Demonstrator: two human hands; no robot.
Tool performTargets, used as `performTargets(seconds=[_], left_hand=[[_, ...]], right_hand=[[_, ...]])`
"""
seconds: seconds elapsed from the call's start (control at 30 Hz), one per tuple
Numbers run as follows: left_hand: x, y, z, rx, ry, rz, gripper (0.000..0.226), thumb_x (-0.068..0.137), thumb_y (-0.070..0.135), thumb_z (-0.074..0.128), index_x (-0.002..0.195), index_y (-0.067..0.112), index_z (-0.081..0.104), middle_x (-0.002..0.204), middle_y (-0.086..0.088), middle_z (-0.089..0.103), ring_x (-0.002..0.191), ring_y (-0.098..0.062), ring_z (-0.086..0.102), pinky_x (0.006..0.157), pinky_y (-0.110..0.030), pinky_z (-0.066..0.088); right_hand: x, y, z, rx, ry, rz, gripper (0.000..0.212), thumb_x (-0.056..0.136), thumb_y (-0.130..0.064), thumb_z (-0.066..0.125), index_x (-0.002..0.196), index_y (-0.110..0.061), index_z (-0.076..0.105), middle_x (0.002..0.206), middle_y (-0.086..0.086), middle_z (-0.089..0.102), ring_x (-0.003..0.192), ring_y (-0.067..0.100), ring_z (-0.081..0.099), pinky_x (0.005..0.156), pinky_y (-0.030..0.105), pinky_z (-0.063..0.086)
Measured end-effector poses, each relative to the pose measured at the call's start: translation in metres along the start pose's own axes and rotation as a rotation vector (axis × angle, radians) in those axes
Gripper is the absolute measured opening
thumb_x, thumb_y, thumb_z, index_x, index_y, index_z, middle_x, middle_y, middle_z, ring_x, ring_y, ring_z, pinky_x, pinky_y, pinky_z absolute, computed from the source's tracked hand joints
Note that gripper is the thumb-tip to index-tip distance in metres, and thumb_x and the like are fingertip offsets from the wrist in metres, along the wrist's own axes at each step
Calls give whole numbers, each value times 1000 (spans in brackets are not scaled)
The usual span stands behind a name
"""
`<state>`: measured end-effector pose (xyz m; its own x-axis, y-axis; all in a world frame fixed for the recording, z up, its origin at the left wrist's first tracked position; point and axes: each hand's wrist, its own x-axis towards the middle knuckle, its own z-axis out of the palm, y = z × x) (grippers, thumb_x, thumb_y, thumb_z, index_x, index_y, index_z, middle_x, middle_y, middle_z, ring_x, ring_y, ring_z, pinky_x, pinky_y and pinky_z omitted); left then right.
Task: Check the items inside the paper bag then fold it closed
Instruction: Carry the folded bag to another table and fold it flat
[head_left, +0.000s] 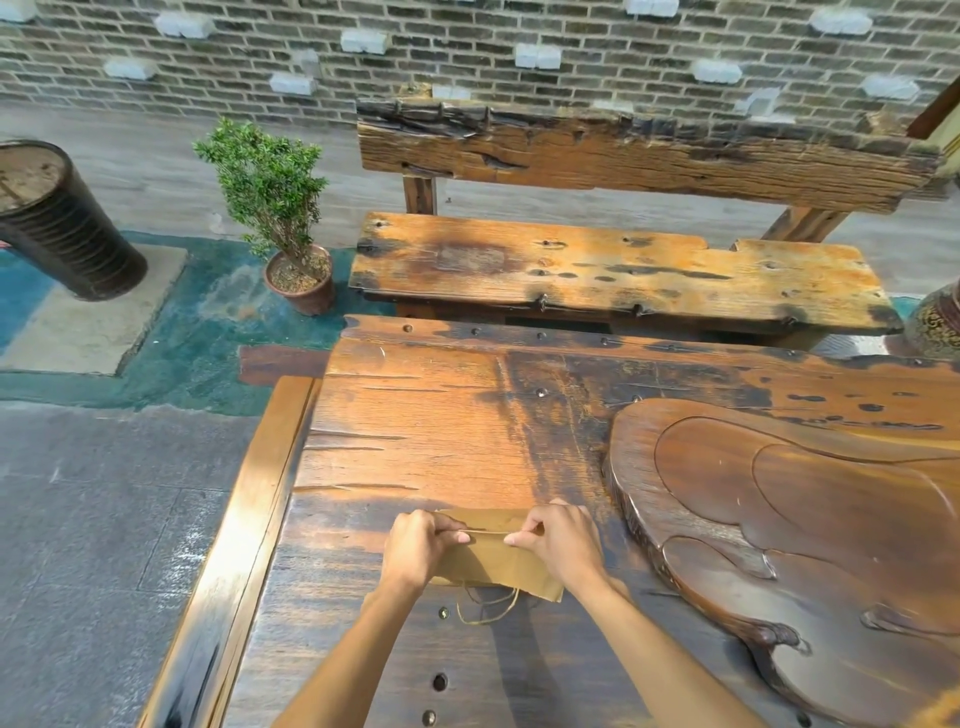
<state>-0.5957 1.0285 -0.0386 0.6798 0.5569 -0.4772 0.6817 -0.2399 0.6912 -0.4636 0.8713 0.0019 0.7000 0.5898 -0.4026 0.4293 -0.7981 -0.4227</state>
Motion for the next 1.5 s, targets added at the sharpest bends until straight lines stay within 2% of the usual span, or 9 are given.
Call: performTargets(seconds=[0.17, 0.43, 0.6, 0.7, 0.8, 1.03, 1.23, 1.43, 1.5], left_hand=[[-3, -1, -8, 8, 5, 7, 39, 75, 29, 81, 59, 60, 65, 75, 24, 70, 91, -6, 67, 85, -32, 55], [-6, -7, -15, 62, 59, -4, 49, 74, 35, 80, 44, 65, 56, 85, 16, 77, 88, -5, 66, 75, -29, 55], [-3, -10, -15, 41, 57, 2, 25, 76, 29, 79, 63, 49, 72, 92, 10, 79, 89, -6, 66, 76, -27, 54], [2, -16, -14, 24, 34, 36, 11, 80, 16, 76, 90, 17, 81, 99, -2, 78, 90, -8, 66, 67, -4, 46], [4, -19, -15, 22, 26, 36, 12, 80, 13, 76, 92, 13, 80, 97, -3, 79, 90, -8, 68, 61, 2, 41], [4, -19, -16, -17, 22, 30, 12, 79, 10, 77, 91, 11, 80, 96, -3, 78, 82, -2, 65, 66, 1, 44], [0, -22, -19, -31, -14, 58, 12, 85, 14, 72, 92, 18, 81, 67, 39, 64, 92, -8, 68, 75, -9, 49], [-12, -27, -24, 1, -58, 68, 20, 90, 25, 66, 108, 23, 75, 110, 7, 74, 108, -11, 64, 91, -27, 51], [-16, -28, -24, 43, -35, 79, 23, 91, 31, 65, 113, 28, 72, 115, 4, 73, 114, -15, 62, 93, -32, 50]], right_hand=[[-1, 8, -1, 57, -51, 27, 12, 84, -39, 72, 93, -34, 77, 104, -7, 65, 107, 21, 61, 92, 30, 43], [-5, 26, -12, -16, -5, 101, 34, 71, -60, 74, 78, -26, 74, 88, -11, 60, 96, 14, 61, 77, 29, 38], [-2, 33, -10, 65, -52, 100, 24, 78, -45, 76, 75, -23, 70, 92, -8, 62, 95, 16, 62, 81, 34, 48], [0, 40, -11, 50, -88, 66, 15, 86, -30, 71, 73, -32, 64, 94, -8, 60, 101, 18, 63, 87, 35, 49], [-2, 42, -9, 19, -82, 49, 19, 89, -29, 66, 73, -36, 58, 94, -9, 59, 103, 17, 62, 88, 34, 49], [-5, 48, -17, -10, -33, 88, 22, 83, -51, 67, 72, -34, 58, 91, -12, 57, 100, 13, 57, 79, 31, 39], [-6, 56, -13, 178, -33, 50, 23, 85, -36, 70, 67, -35, 57, 86, -6, 66, 90, 14, 60, 79, 35, 50], [-17, 63, -16, 295, -27, 12, 9, 92, -24, 64, 90, -25, 73, 89, -8, 74, 81, 0, 64, 73, 18, 48], [-21, 63, -18, 316, -10, 36, 12, 91, -29, 64, 100, -25, 72, 87, -3, 73, 83, 8, 65, 76, 24, 48]])
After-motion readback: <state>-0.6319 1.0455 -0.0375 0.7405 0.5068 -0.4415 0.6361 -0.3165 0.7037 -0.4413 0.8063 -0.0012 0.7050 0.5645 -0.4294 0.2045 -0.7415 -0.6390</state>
